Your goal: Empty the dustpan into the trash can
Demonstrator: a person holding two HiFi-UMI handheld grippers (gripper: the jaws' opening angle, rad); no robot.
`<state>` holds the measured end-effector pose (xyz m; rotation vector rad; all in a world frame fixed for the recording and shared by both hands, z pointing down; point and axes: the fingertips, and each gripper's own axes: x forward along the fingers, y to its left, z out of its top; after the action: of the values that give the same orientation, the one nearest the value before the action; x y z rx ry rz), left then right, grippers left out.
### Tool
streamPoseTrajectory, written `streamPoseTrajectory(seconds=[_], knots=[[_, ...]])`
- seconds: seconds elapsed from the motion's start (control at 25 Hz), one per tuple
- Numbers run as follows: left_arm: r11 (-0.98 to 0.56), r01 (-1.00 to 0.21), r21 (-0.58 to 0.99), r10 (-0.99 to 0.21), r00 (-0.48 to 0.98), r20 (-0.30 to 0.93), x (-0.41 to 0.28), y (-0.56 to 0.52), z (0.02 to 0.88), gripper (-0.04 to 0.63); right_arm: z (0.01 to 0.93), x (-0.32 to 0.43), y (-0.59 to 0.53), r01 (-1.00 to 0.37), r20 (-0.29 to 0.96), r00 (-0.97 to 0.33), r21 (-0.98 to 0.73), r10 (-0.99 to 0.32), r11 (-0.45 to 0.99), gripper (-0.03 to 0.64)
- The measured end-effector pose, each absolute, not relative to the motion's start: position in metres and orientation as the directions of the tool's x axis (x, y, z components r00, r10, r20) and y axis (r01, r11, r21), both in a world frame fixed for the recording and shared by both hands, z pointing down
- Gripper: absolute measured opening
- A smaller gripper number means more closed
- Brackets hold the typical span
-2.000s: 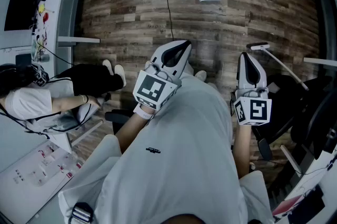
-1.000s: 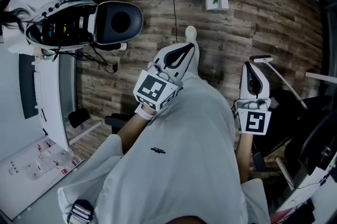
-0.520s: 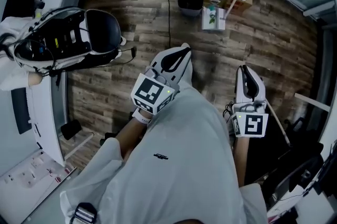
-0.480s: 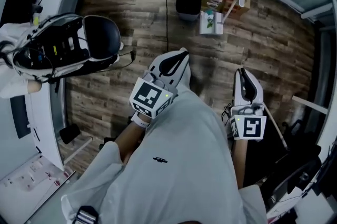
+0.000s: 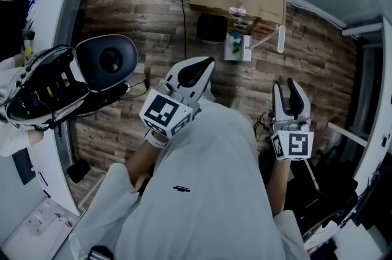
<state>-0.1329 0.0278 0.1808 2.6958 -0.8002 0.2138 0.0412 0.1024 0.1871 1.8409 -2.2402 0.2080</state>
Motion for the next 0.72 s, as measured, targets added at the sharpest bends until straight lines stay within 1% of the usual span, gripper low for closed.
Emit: streamPoseTrajectory(seconds=[0.04,0.16,0.32,0.44,0.48,0.52,0.56,0.72], knots=[[-0.8,-0.54,0.262,-0.493,0.84,0.228,-0.128,0.02,0.182,0.006,0.19,0.044,0.094,-0.98,0.274,-0.18,0.035,-0.945,0.197,0.178],[-0.819,-0.517,0.247,-0.468,0.852,0.234,-0.111,0.003,0.187,0.006,0.198,0.055,0.074,-0.981,0.285,-0.174,0.033,-0.942,0.191,0.201],[-0.815,-0.516,0.263,-0.451,0.851,0.27,-0.101,-0.005,0.198,0.006,0.211,0.052,0.058,-0.973,0.318,-0.214,0.018,-0.924,0.231,0.206],[-0.805,-0.519,0.288,-0.447,0.849,0.281,-0.09,-0.008,0.209,0.006,0.222,0.058,0.048,-0.972,0.341,-0.226,-0.021,-0.913,0.233,0.206],[-0.801,-0.521,0.295,-0.447,0.848,0.286,-0.088,-0.009,0.213,0.006,0.226,0.062,0.045,-0.975,0.347,-0.215,-0.027,-0.913,0.22,0.175],[-0.797,-0.523,0.301,-0.446,0.846,0.292,-0.085,-0.011,0.218,0.006,0.23,0.067,0.04,-0.98,0.349,-0.195,-0.026,-0.917,0.199,0.125],[-0.794,-0.523,0.308,-0.443,0.846,0.297,-0.082,-0.013,0.222,0.006,0.233,0.074,0.035,-0.984,0.348,-0.173,-0.024,-0.921,0.176,0.107],[-0.789,-0.511,0.341,-0.416,0.853,0.314,-0.074,-0.022,0.239,0.006,0.253,0.092,0.017,-0.993,0.347,-0.12,-0.039,-0.93,0.114,0.106]])
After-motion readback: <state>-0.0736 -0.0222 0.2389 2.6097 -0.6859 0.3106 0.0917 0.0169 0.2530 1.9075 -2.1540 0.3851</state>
